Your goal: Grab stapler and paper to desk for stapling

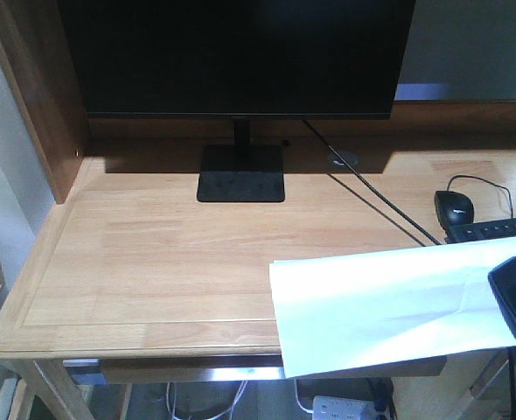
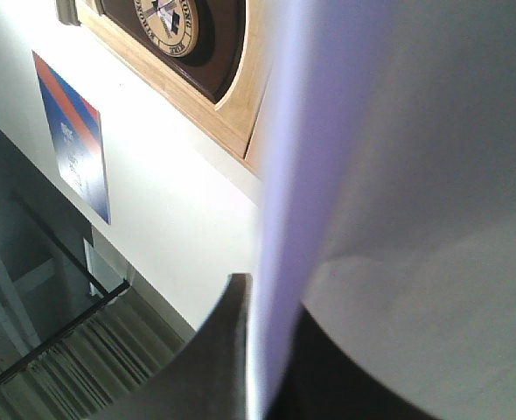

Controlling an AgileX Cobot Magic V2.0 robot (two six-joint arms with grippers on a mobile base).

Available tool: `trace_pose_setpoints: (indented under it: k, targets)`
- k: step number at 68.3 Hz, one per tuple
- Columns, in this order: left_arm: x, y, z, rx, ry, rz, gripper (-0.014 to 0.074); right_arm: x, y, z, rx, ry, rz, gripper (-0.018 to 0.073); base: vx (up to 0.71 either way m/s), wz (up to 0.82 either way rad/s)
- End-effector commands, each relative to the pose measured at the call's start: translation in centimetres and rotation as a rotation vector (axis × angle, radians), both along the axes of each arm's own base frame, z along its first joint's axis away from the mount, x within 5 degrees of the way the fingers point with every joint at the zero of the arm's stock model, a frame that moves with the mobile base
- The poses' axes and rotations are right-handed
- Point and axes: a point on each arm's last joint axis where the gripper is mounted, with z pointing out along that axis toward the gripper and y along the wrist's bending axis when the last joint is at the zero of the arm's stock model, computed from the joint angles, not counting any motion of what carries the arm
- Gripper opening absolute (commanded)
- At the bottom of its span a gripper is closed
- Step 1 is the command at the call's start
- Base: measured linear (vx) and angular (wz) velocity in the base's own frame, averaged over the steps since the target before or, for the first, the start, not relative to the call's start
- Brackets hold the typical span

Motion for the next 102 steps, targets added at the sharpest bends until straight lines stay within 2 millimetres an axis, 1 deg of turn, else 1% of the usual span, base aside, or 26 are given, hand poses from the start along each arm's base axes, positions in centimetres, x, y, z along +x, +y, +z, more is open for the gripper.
trace_pose_setpoints:
  k: [1,102]
  targets:
    - [0.16,-0.09,1.79,-0.058,-0.109,-0.002,-0.0006,-0.87,-0.20,0.31,0.057,-0.095,0.025,-0.0001,0.04,0.01]
    - [0.16,-0.09,1.79,-0.058,-0.109,-0.002,-0.0006,-0.87,-0.20,0.31,0.057,-0.095,0.025,-0.0001,0.02,0.00]
